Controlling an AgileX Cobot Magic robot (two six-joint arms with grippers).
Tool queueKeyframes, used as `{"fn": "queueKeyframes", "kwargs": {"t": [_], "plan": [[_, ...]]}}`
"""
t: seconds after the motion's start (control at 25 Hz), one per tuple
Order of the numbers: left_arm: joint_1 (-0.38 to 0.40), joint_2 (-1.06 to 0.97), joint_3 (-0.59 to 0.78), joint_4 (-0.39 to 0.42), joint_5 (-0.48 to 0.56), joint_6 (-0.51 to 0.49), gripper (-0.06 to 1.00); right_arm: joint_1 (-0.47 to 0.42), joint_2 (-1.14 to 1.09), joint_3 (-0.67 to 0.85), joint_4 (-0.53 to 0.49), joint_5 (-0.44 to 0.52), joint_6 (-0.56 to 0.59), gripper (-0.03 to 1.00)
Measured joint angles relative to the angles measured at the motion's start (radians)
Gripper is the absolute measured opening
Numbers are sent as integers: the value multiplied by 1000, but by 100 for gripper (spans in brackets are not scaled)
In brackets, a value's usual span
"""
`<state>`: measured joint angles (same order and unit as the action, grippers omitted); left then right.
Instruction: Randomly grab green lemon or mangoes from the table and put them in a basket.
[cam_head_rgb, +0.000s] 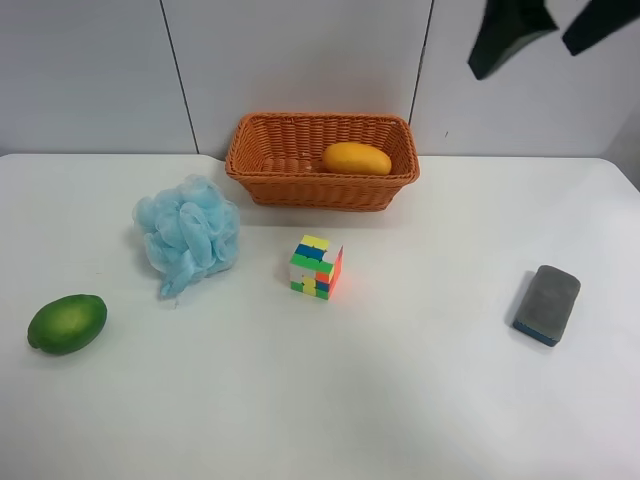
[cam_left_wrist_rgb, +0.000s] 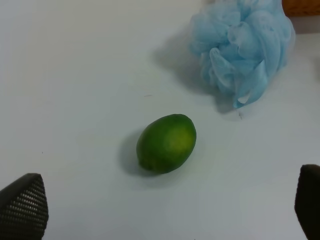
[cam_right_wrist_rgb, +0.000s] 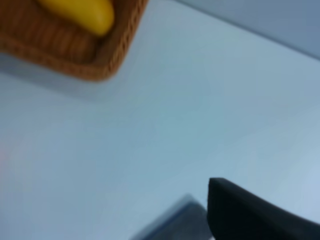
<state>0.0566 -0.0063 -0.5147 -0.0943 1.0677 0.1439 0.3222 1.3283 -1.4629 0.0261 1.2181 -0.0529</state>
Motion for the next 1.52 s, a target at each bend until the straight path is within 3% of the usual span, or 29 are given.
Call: {"fn": "queueKeyframes", "kwargs": {"t": [0.36,0.76,1.08,1.52], "plan": [[0,0,0,0,0,0,99,0,-573,519,0,3,15,99],[0,0,0,0,0,0,99,0,-1057,865,0,-39,16,99],[0,0,0,0,0,0,99,0,-1273,965,0,-131,16,99],[0,0,0,0,0,0,99,0,-1283,982,0,-152,16,99]]}}
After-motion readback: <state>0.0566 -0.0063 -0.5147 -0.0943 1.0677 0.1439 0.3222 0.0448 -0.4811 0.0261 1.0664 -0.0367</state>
